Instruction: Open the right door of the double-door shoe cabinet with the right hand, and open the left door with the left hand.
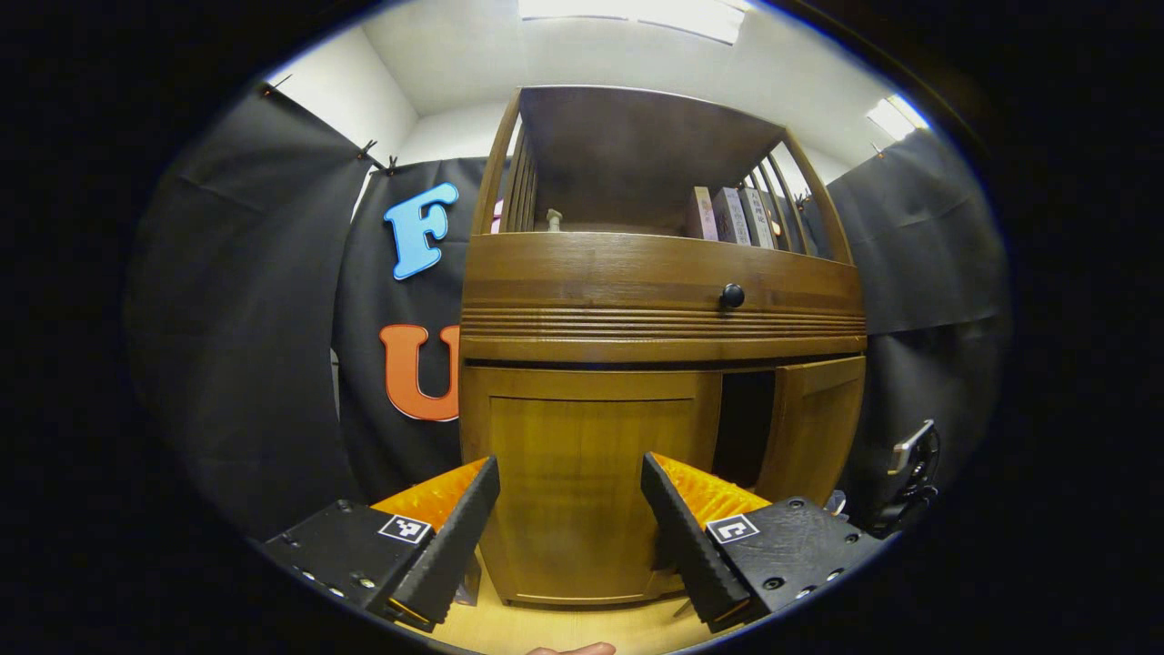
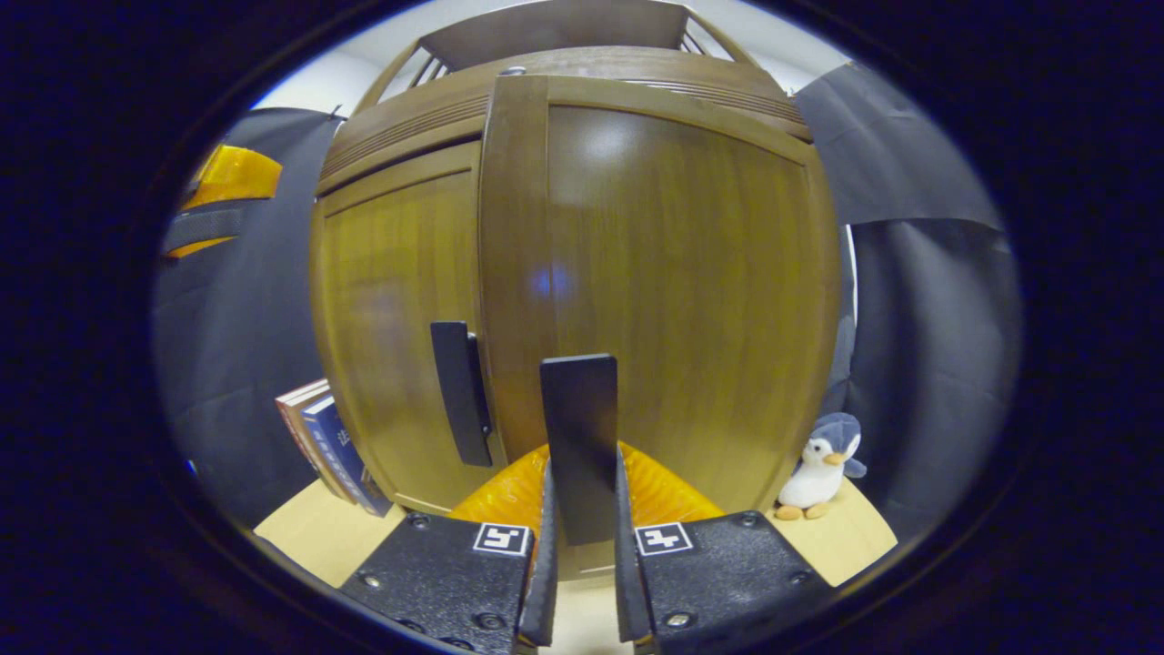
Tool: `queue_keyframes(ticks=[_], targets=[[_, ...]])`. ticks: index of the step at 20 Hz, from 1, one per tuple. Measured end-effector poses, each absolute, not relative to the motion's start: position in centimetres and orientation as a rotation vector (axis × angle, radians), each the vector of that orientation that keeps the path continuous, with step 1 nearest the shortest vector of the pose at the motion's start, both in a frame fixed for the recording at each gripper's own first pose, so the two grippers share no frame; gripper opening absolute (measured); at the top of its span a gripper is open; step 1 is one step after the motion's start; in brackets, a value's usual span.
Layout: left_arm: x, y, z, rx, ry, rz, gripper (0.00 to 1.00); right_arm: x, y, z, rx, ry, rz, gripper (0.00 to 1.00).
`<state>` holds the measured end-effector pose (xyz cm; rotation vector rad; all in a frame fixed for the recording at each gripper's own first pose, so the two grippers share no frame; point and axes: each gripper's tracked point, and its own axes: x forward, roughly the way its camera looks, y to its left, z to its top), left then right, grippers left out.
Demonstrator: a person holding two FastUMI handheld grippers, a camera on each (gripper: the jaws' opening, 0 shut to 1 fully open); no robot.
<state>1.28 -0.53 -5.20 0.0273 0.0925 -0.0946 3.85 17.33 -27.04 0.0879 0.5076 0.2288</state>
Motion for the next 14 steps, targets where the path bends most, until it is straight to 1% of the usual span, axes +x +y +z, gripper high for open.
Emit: queue_keyframes(ticks=[3, 11, 14], targets=[[1.6, -1.7, -5.2, 0.035, 0.089, -0.109, 0.94, 2.0, 16.1, -26.5, 0.120, 0.531, 0.278, 0.29], [2.5, -5.1, -5.4, 0.025, 0.087, -0.149, 0.94, -1.6, 12.3, -25.6, 0.121, 0.507, 0.296, 0.29], [2.6, -5.9, -5.9, 0.025, 0.095, -0.157, 0.94, -2.8, 10.6, -25.3, 0.120, 0.508, 0.280, 0.29]])
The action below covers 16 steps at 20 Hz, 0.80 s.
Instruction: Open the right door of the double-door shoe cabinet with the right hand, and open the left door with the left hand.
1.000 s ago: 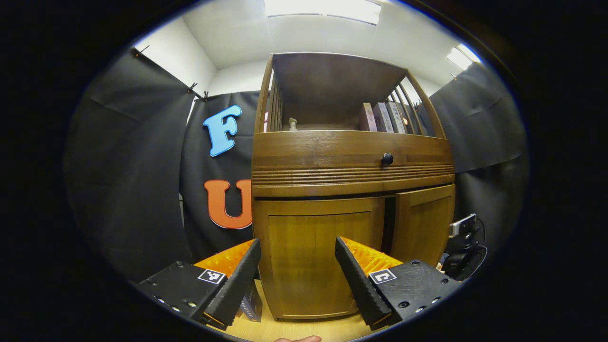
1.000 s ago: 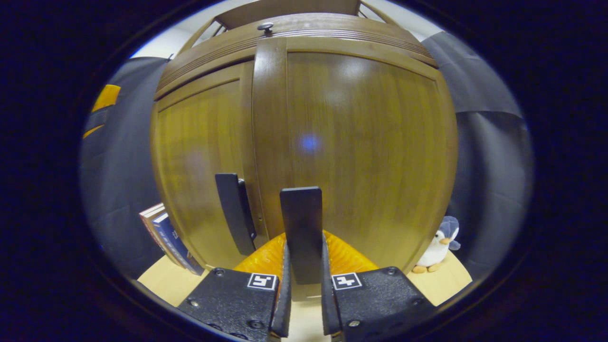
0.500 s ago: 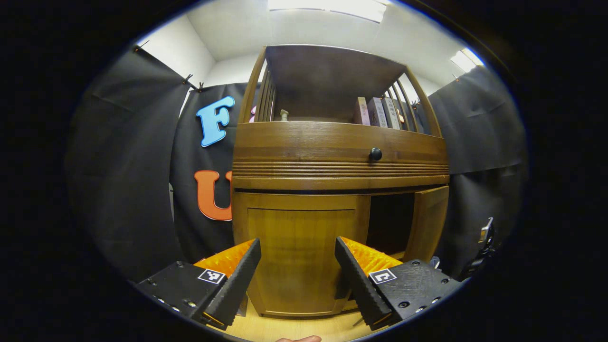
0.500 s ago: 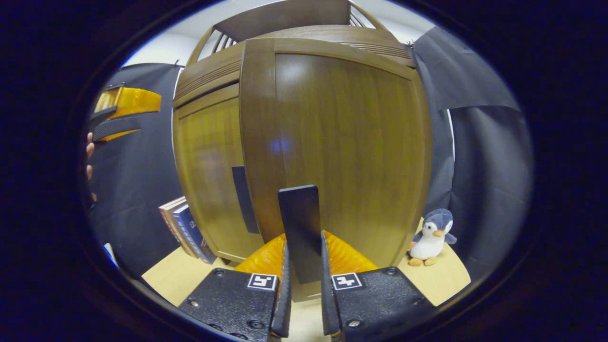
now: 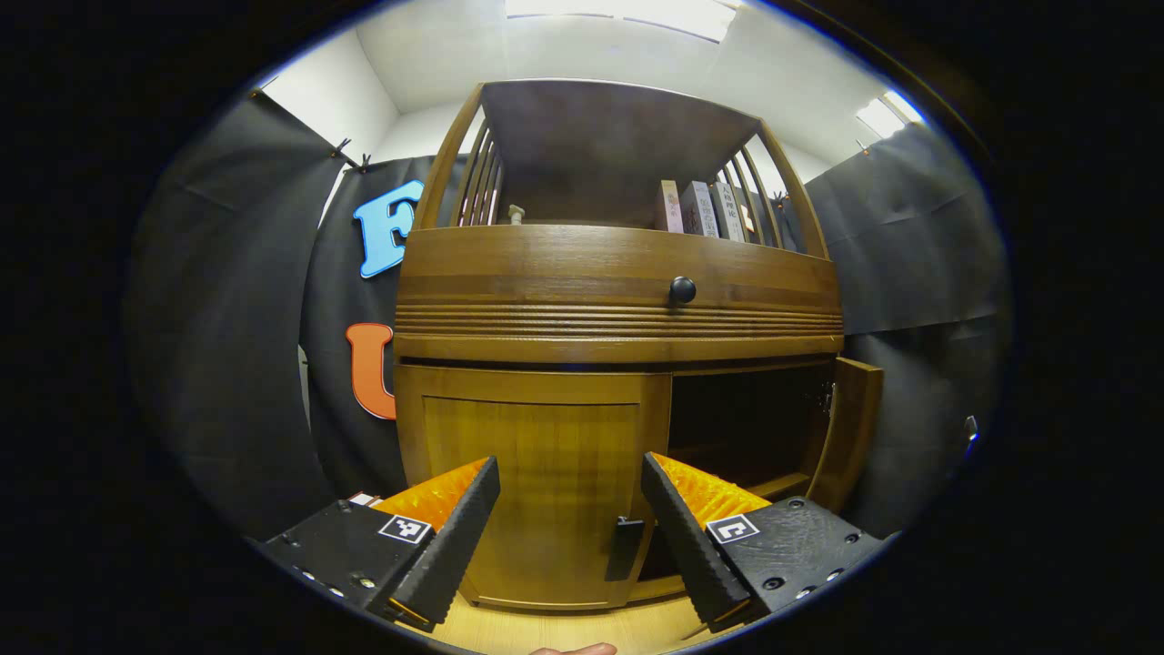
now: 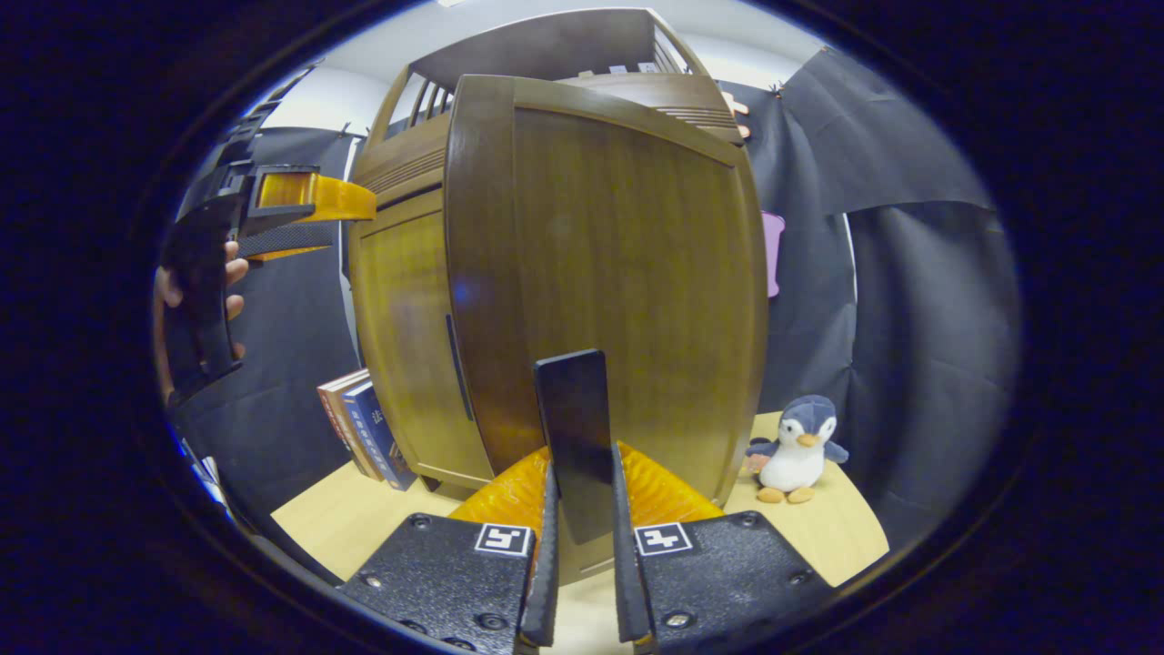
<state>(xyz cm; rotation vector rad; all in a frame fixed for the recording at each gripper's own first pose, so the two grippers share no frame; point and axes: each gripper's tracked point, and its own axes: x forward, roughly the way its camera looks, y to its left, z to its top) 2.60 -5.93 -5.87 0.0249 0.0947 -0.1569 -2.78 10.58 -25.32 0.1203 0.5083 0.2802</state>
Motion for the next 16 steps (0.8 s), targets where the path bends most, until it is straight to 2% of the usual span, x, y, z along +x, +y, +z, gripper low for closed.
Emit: queue_keyframes(ticks=[5, 13, 15, 16], targets=[[3.0, -7.5, -5.9, 0.032, 0.079, -0.172, 0.94, -4.6, 7.3, -25.2, 0.069, 0.503, 0.227, 0.29], [3.7, -9.6, -7.1, 0.026, 0.093, -0.194, 0.94, -6.5, 2.2, -26.0, 0.095, 0.563, 0.156, 0.22], [4.1, -8.9, -7.2, 0.057, 0.086, -0.172, 0.94, -7.4, 0.4, -27.4, 0.093, 0.617, 0.119, 0.19], [4.5, -8.7, -7.4, 0.063, 0.088, -0.164, 0.94, -7.0, -0.6, -26.8, 0.107, 0.594, 0.100, 0.19]])
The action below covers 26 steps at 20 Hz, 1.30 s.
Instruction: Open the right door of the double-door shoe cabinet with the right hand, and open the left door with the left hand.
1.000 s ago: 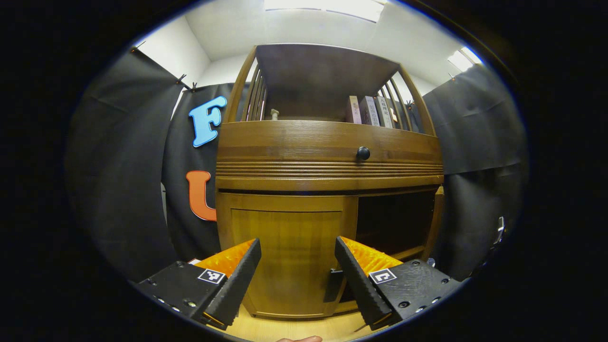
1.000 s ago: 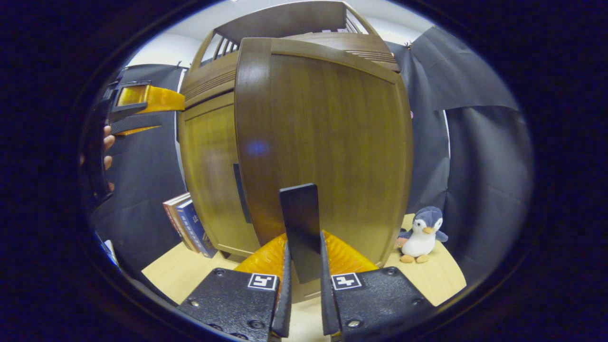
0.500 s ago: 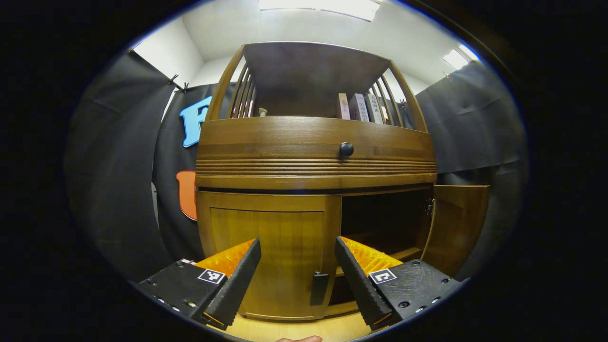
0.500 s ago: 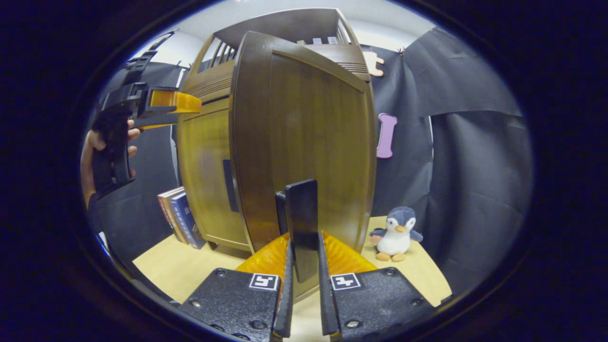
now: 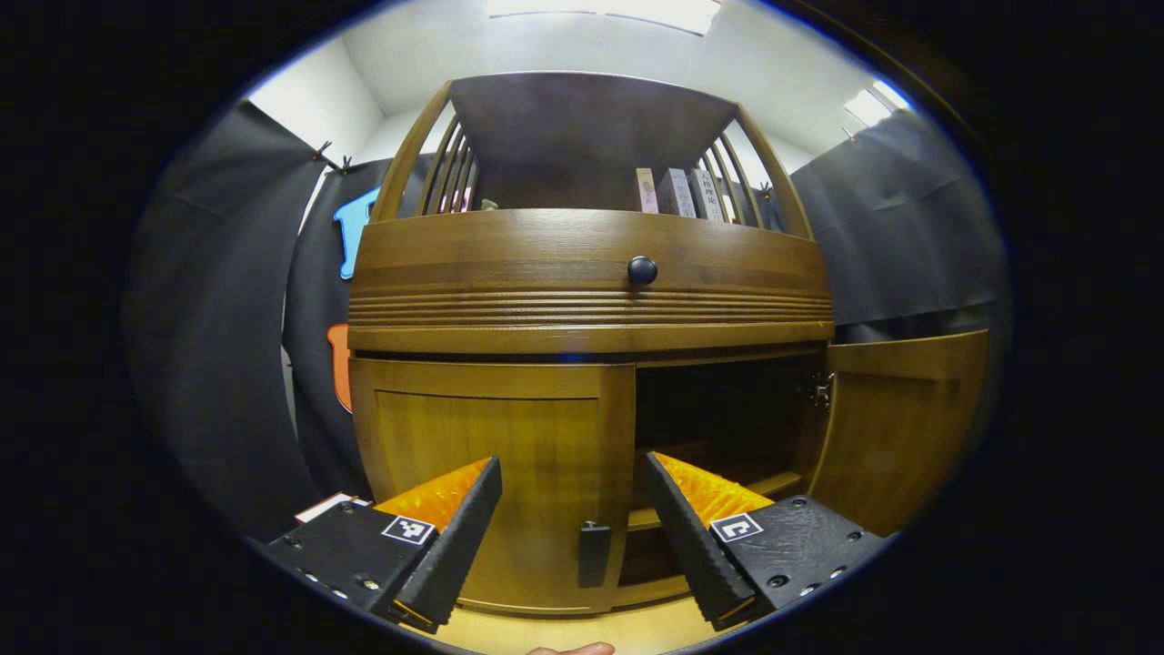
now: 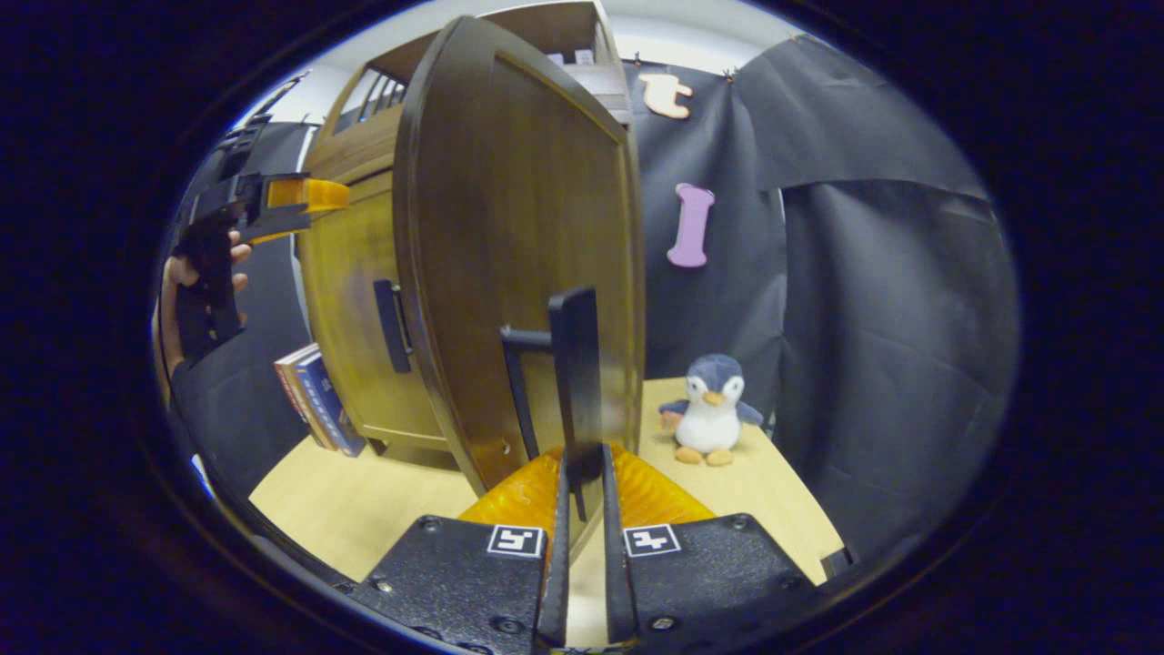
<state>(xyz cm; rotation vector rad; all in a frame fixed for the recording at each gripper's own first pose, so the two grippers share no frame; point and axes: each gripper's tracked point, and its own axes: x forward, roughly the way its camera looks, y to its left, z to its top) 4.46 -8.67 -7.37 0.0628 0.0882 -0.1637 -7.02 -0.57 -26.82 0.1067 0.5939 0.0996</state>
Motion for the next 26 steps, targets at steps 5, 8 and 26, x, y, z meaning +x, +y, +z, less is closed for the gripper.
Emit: queue_keyframes(ticks=[5, 8, 26], targets=[[4.9, -8.5, -8.8, 0.047, 0.123, -0.139, 0.95, -6.5, -5.2, -26.4, 0.137, 0.580, 0.004, 0.13], [5.6, -9.1, -9.9, 0.080, 0.125, -0.155, 0.94, -6.9, -6.5, -26.1, 0.162, 0.592, -0.004, 0.10], [8.3, -10.3, -22.4, 0.036, 0.366, -0.145, 0.95, -8.4, -10.5, -17.1, 0.120, 0.376, -0.114, 0.11]])
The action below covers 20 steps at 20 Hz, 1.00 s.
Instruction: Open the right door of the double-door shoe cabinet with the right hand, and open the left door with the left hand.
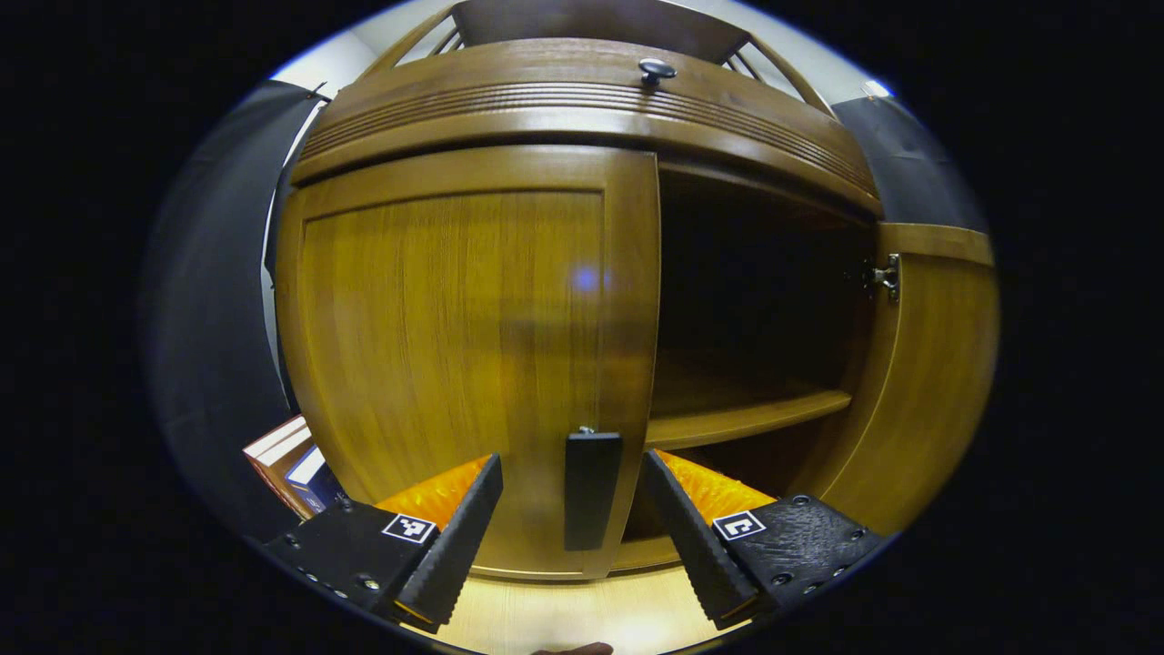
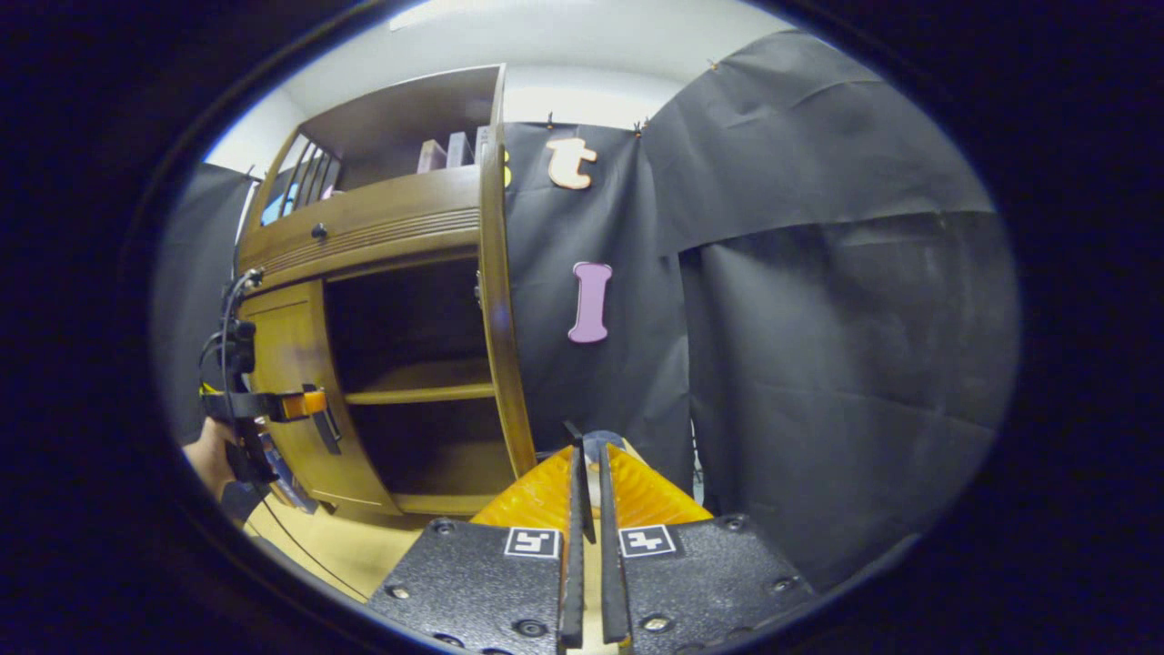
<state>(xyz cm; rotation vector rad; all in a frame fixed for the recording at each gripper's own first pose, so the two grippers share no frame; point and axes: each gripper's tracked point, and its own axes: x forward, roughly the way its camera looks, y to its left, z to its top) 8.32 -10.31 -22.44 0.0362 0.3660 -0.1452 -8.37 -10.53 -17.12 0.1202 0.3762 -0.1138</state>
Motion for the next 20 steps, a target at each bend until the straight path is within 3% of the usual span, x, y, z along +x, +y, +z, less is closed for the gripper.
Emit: queue_keyframes(ticks=[1, 2, 5, 9, 10, 11, 12, 13, 14, 17, 18, 20], targets=[[8.4, -10.4, -23.1, 0.032, 0.377, -0.149, 0.95, -8.4, -10.2, -17.0, 0.112, 0.376, -0.113, 0.08], [8.8, -10.8, -23.8, 0.031, 0.385, -0.162, 0.94, -8.4, -10.3, -16.9, 0.103, 0.374, -0.117, 0.15], [9.8, -11.2, -24.9, 0.054, 0.395, -0.168, 0.95, -8.2, -10.4, -16.5, 0.077, 0.378, -0.129, 0.19], [10.5, -11.8, -25.4, 0.057, 0.387, -0.167, 0.94, -8.6, -11.0, -16.2, 0.075, 0.402, -0.145, 0.36], [10.9, -11.6, -25.7, 0.064, 0.379, -0.165, 0.94, -8.8, -11.0, -16.1, 0.077, 0.408, -0.146, 0.46], [10.8, -11.3, -25.7, 0.076, 0.366, -0.169, 0.78, -9.1, -11.0, -16.0, 0.081, 0.409, -0.147, 0.51], [11.0, -11.0, -25.7, 0.088, 0.357, -0.173, 0.79, -9.2, -11.0, -15.8, 0.085, 0.405, -0.148, 0.55], [11.0, -11.1, -26.0, 0.090, 0.360, -0.177, 0.88, -9.3, -10.9, -15.6, 0.087, 0.401, -0.145, 0.58], [10.8, -11.3, -25.9, 0.084, 0.358, -0.185, 0.86, -9.3, -10.9, -15.3, 0.085, 0.396, -0.143, 0.59], [10.8, -11.7, -26.2, 0.091, 0.367, -0.221, 0.47, -9.7, -10.6, -14.6, 0.085, 0.381, -0.129, 0.60], [10.6, -11.8, -26.2, 0.099, 0.372, -0.230, 0.41, -9.8, -10.4, -14.4, 0.086, 0.378, -0.125, 0.59], [10.8, -11.8, -26.2, 0.110, 0.374, -0.227, 0.41, -10.0, -10.3, -14.4, 0.080, 0.379, -0.119, 0.59]])
